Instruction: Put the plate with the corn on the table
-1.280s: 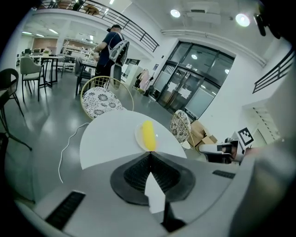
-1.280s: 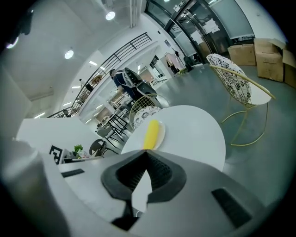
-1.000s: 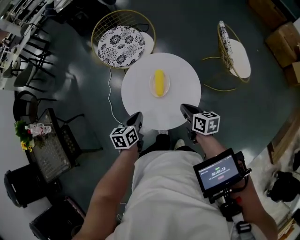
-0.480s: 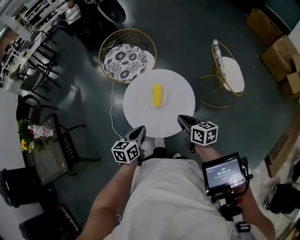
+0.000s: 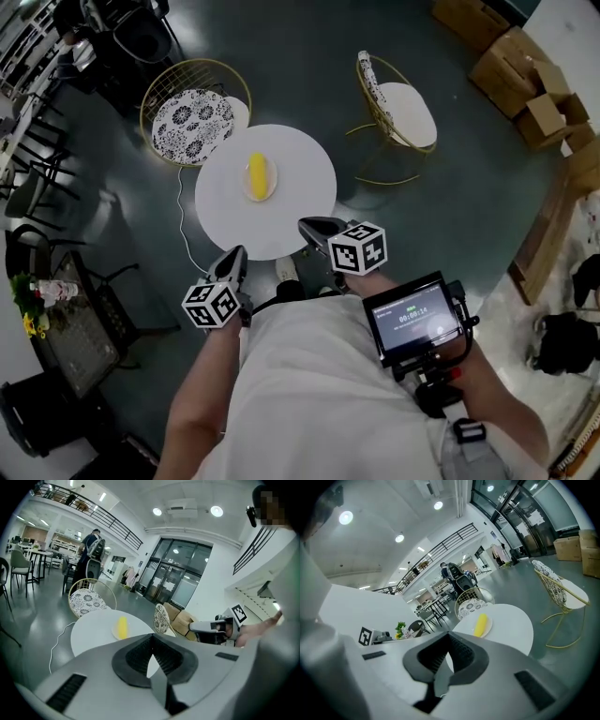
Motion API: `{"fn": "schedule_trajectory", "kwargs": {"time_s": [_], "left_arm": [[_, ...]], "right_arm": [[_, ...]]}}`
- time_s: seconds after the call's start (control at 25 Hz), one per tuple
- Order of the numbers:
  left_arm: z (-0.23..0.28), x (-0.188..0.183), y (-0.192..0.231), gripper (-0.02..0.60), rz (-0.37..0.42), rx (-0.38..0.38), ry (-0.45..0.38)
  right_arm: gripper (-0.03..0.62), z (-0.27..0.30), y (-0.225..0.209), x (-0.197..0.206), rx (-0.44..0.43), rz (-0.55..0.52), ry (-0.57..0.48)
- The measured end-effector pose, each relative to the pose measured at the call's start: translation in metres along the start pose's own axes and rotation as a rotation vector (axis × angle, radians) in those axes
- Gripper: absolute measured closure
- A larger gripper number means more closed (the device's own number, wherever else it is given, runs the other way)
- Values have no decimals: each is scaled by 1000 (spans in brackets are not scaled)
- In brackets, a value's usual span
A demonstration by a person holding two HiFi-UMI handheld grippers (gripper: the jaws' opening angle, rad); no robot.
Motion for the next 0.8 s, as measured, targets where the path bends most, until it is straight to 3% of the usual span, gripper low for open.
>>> {"fn": "schedule_trajectory", "kwargs": {"time_s": [0.8], "left_arm": [[29,-10,3,574,7,1,17]], "right_arm": [[588,19,-17,-4,-16,15,34]]}}
Point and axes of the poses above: the fingertips, and each gripper's own axes: z forward along the fingers, y to its left, x out of its underside, the point moved 8 cm from there along -z, backward along the fingers, and after that the axes turned 5 degrees about -y, right-handed, at the moved point
